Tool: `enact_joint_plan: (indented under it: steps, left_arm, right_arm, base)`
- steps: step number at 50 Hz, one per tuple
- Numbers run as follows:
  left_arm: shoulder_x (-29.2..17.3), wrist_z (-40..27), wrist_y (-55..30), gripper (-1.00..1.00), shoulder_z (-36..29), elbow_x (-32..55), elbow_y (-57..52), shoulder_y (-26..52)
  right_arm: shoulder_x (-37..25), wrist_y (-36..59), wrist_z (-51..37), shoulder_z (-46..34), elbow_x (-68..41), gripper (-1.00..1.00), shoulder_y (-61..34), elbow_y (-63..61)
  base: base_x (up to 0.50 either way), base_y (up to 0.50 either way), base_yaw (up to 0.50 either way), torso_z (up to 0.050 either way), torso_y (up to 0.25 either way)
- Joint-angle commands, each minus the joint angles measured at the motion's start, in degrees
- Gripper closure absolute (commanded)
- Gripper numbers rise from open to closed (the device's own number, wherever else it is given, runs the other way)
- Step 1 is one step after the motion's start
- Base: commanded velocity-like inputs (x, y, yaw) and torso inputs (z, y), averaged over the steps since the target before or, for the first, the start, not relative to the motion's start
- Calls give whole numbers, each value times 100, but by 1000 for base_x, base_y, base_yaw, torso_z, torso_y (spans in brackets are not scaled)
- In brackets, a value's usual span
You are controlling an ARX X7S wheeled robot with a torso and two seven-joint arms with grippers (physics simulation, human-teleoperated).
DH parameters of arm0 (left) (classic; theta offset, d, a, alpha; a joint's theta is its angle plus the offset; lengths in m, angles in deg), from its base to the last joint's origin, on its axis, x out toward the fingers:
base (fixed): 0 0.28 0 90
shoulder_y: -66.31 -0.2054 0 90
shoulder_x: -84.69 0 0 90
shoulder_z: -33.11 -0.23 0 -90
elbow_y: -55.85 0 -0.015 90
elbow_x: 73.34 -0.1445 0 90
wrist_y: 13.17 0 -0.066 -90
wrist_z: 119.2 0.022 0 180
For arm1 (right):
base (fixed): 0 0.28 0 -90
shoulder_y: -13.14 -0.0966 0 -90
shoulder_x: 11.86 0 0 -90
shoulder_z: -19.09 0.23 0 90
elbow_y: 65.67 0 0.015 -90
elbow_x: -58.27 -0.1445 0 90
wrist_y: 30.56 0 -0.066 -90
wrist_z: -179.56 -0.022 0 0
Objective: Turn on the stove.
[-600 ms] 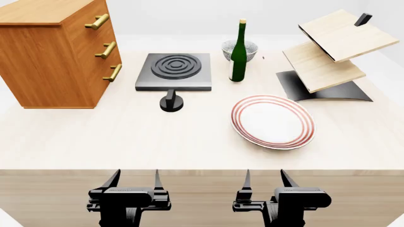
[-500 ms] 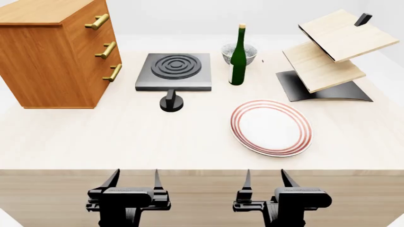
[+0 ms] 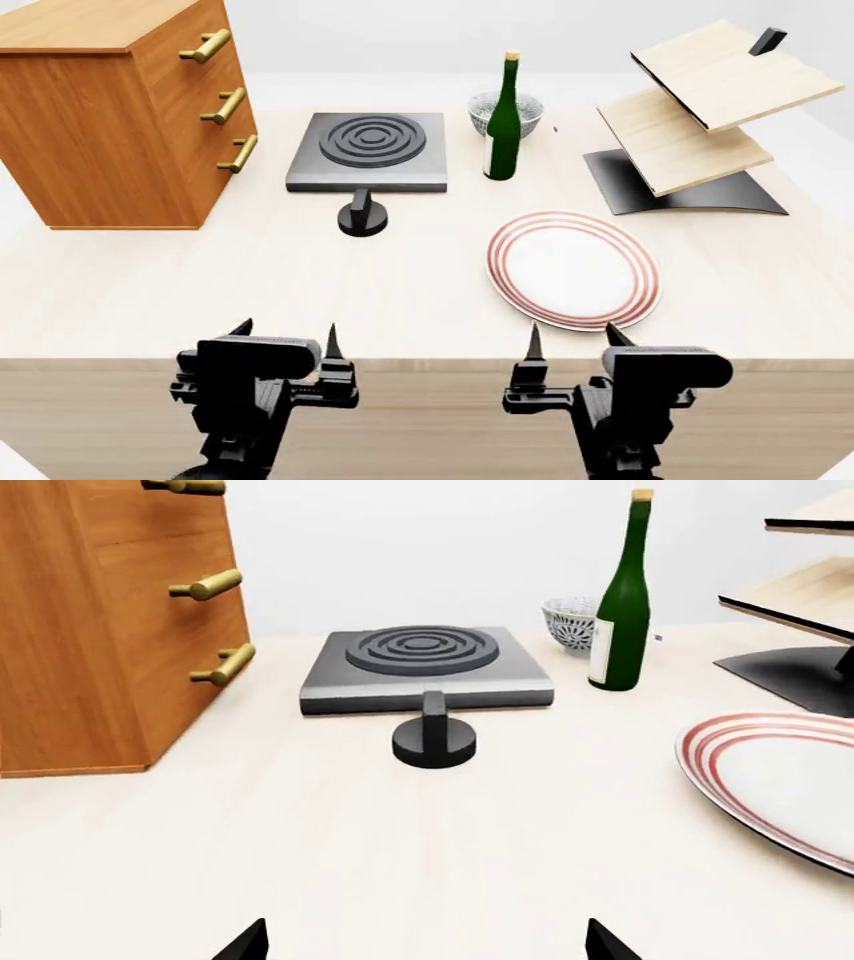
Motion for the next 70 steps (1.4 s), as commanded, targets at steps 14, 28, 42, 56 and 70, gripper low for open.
enact_joint_plan:
  steps: [14, 28, 42, 56, 70]
  left_arm:
    - [155, 193, -4844, -100, 1083, 1140, -3058, 1405]
    - [115, 106, -4678, -100, 1138, 1215, -2831, 1299]
    - [71, 46, -4673, -100, 1181, 1350, -2895, 1296]
    - [27, -48, -4570, -100, 1147, 1428, -2852, 1244]
    - [-301, -297, -2926, -100, 702, 827, -1624, 1005]
  right_arm:
    - [-264, 3539, -501, 421, -856, -100, -797, -3240]
    - [-143, 3512, -440, 698, -1168, -100, -762, -3188]
    - [-160, 3609, -488, 730, -1358, -100, -774, -3273]
    - [-170, 3592, -544, 784, -1505, -100, -745, -3263]
    - [-274, 3277, -672, 620, -1377, -100, -577, -3152]
  base:
    - [0, 0, 0, 0, 0]
    - [217, 0, 0, 0, 0]
    - [500, 0, 0, 0, 0]
    - [500, 0, 0, 0, 0]
    - [139, 0, 0, 0, 1]
